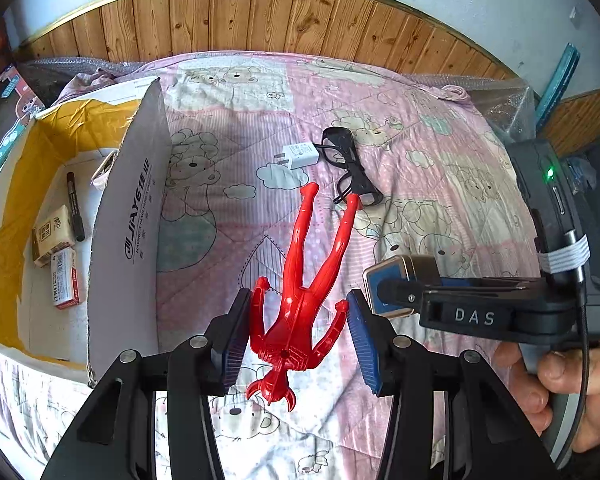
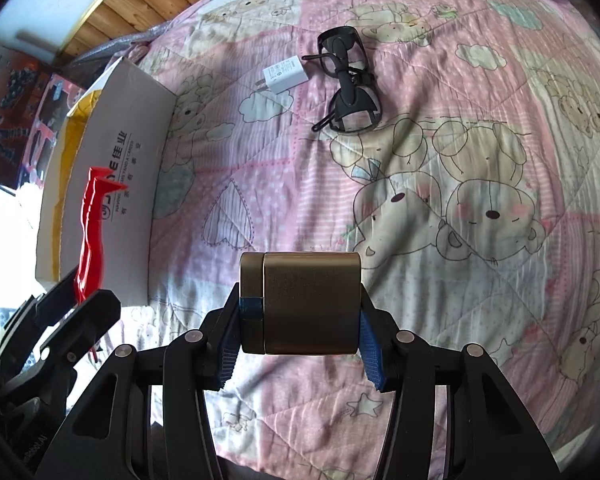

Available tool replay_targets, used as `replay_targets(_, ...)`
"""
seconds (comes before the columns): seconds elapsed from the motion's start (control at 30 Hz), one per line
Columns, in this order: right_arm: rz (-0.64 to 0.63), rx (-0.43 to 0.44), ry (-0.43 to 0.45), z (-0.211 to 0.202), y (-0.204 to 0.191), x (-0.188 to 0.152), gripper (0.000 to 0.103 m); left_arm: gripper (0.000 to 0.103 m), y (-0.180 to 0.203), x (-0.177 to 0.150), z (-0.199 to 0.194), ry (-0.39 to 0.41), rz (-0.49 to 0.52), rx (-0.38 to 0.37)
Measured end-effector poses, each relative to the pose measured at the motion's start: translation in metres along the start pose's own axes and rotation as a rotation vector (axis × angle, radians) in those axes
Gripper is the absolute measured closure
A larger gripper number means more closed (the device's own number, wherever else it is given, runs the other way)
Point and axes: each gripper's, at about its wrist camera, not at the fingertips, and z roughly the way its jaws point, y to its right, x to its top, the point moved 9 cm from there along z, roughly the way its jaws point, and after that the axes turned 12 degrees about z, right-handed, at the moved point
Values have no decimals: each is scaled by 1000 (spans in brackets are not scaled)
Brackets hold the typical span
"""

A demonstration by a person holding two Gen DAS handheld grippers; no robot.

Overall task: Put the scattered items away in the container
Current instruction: 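Carry the red figure and gold cube over the white box with both tools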

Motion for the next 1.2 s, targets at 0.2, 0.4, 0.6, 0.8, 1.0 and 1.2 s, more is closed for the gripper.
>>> replay_targets(0.2,-52,-18,15,-11,-4,-18,50,54,2,-3,-15,16,-11,-16)
replay_targets(0.4,-109,-22,37,-26,-13,-33,50,54,3,-6,-35,43,-12,-29)
replay_targets(0.6,-169,6,60,-46,-37,-44,50,54,-5,-7,-54,76,-39,-32)
replay_targets(0.8,-242,31,73,-58,-66,-53,50,54,-17,-11,-69,100,-73,-31)
replay_targets(1.0,-298,55,75,-68,-93,-60,50,54,-34,-15,-81,128,-117,-13)
replay_targets(1.2,-336,69,69,-72,-112,-63,50,54,-58,-25,-92,146,-181,0)
